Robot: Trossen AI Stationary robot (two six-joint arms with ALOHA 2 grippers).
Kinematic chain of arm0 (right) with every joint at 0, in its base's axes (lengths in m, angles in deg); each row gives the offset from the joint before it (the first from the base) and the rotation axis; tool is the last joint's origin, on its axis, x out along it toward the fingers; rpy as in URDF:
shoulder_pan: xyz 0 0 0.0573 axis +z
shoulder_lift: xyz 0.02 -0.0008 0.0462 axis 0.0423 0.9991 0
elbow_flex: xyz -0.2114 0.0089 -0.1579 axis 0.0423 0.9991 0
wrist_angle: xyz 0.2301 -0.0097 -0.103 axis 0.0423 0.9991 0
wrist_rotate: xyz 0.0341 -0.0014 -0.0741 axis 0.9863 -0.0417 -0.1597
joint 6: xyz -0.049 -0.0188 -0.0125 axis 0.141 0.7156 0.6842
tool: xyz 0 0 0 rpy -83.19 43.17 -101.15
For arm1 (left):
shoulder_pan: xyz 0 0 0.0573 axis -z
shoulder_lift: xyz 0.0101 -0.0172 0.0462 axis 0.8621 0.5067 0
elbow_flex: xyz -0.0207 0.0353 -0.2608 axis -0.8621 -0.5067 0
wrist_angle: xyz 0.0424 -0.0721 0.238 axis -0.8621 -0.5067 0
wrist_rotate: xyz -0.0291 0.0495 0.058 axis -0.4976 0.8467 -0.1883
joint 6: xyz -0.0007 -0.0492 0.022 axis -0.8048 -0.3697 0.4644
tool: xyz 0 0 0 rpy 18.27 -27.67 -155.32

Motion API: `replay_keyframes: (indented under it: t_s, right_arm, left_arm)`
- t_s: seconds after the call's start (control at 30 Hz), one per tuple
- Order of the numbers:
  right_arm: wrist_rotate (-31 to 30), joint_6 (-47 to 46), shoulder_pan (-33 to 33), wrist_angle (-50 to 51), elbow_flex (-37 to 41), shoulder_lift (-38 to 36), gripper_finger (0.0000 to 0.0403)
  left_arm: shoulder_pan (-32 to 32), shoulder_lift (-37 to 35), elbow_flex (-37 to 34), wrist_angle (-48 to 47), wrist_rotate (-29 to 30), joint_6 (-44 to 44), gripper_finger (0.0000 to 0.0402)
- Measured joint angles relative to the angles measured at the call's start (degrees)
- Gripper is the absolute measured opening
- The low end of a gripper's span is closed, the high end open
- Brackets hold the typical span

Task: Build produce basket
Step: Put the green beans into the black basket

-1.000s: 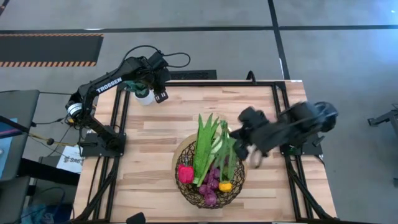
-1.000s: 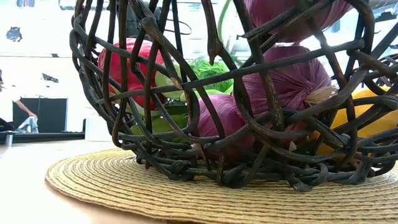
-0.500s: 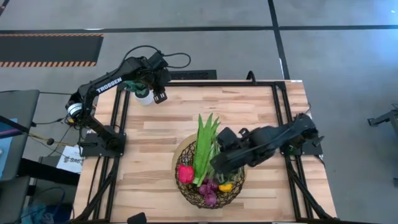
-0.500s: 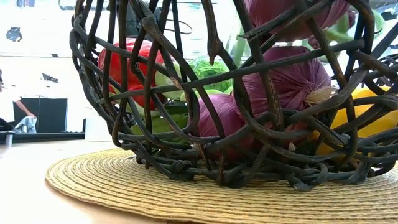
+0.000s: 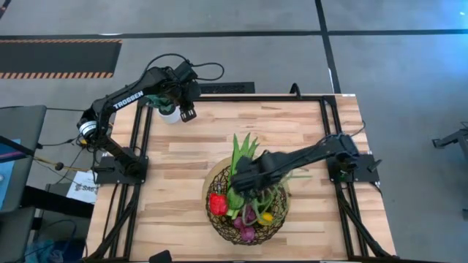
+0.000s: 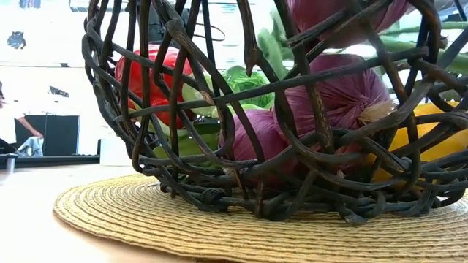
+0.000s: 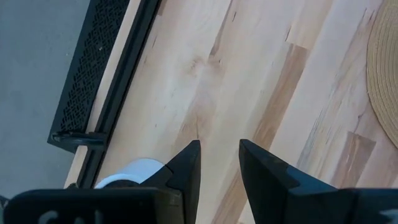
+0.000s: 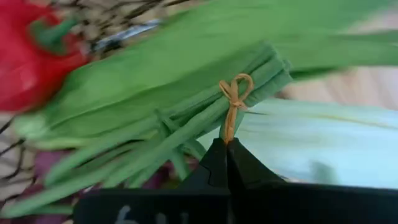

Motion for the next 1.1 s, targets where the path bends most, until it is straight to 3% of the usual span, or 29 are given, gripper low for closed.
replay_keyframes:
  t_s: [0.27,0.63,0.8,1.1]
  right_arm:
    - [3.7,10.6,2.6,-5.8,-0.1,5.6,0.0000]
    - [2.2,3.8,6.3,-6.4,-0.1,5.2,0.0003]
    - [6.5,0.1,5.4,-9.7,-0.1,5.6,0.0034]
    - [19.2,-4.9,0.3,-9.6,-1.9,5.4,0.0128]
  left_arm:
    - [0.0,0.0,0.0,-0.1,0.0,-2.3,0.0097]
    - [0.1,0.7,0.0,0.0,0.0,-2.0,0.0097]
    - [0.7,0.7,0.0,-0.3,0.0,-0.3,0.0097]
    - [0.9,0.7,0.0,-2.5,0.0,2.2,0.0097]
